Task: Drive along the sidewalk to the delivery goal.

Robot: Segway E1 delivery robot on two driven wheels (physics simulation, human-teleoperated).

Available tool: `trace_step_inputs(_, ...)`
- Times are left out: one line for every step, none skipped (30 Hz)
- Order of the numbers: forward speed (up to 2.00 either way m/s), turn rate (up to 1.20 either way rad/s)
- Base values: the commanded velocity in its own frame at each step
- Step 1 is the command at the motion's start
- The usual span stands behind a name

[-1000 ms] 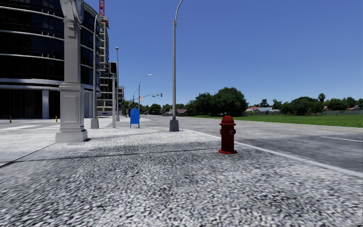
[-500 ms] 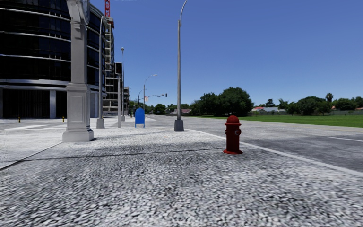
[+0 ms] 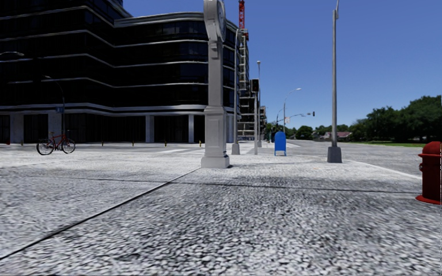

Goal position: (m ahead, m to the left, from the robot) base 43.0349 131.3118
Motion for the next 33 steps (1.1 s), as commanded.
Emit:
trace_step_inputs(2.0,0.57)
trace_step_inputs(2.0,0.0)
trace_step_inputs(2.0,0.0)
trace_step_inputs(2.0,0.0)
trace_step_inputs(2.0,0.0)
trace_step_inputs(2.0,0.0)
trace_step_inputs(2.0,0.0)
trace_step_inputs(2.0,0.0)
trace_step_inputs(2.0,0.0)
trace_step_inputs(2.0,0.0)
trace_step_inputs(2.0,0.0)
trace_step_inputs(2.0,0.0)
trace_step_inputs(2.0,0.0)
trace_step_inputs(2.0,0.0)
trace_step_inputs(2.0,0.0)
trace_step_inputs(2.0,0.0)
trace_step_inputs(2.0,0.0)
trace_step_inputs(2.0,0.0)
trace_step_inputs(2.0,0.0)
trace_step_inputs(2.0,0.0)
trace_step_inputs(2.0,0.0)
trace_step_inputs(2.0,0.0)
trace_step_inputs(2.0,0.0)
trace_step_inputs(2.0,0.0)
trace_step_inputs(2.0,0.0)
trace_step_inputs(2.0,0.0)
trace_step_inputs(2.0,0.0)
trace_step_inputs(2.0,0.0)
trace_step_inputs(2.0,0.0)
trace_step_inputs(2.0,0.0)
trace_step_inputs(2.0,0.0)
trace_step_inputs(2.0,0.0)
trace_step_inputs(2.0,0.0)
